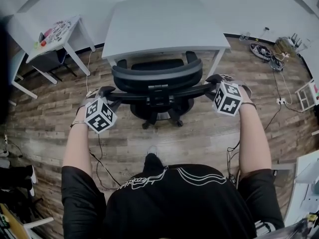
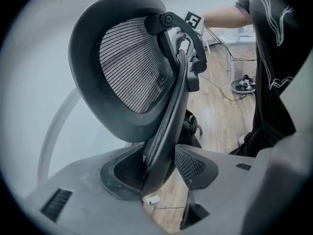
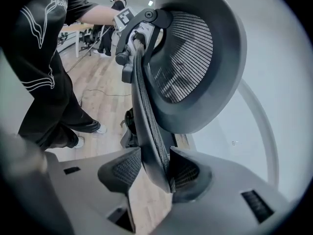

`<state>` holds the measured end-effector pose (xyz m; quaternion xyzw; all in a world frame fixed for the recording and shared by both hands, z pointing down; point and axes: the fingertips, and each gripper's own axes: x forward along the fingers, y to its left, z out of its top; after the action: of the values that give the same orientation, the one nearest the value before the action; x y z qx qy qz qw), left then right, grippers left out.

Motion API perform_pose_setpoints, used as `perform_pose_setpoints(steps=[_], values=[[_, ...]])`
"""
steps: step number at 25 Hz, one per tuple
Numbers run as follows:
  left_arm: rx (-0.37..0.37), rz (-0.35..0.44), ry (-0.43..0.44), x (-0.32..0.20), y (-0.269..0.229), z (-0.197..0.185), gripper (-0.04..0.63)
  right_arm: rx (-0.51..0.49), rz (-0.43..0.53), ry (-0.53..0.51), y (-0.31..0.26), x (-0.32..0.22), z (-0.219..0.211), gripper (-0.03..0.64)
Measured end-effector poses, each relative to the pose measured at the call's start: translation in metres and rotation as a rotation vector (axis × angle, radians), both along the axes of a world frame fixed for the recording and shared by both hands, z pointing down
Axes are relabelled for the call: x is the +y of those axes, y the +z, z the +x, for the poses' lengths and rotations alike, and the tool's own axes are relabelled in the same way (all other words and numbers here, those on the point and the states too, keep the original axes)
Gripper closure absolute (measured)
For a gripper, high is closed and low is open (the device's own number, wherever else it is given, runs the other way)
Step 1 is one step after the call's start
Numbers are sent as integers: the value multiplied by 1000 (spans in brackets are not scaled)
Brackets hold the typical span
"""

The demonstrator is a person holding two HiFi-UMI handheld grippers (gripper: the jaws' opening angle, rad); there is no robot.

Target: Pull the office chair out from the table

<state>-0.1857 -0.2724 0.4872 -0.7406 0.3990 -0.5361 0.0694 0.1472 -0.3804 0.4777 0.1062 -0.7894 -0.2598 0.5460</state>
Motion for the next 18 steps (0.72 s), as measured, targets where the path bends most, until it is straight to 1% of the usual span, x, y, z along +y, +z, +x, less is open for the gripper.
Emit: perform_pose_setpoints(steps=[9, 14, 18], values=[[-6, -7, -34, 48, 0, 26, 399, -22, 9, -39, -1, 43, 24, 417], [-14, 13, -50, 93, 16, 48, 397, -35, 17, -50, 14, 85, 45, 417], [-6, -8, -55, 100, 13, 54, 397, -28, 0, -51, 11, 90, 50, 417]])
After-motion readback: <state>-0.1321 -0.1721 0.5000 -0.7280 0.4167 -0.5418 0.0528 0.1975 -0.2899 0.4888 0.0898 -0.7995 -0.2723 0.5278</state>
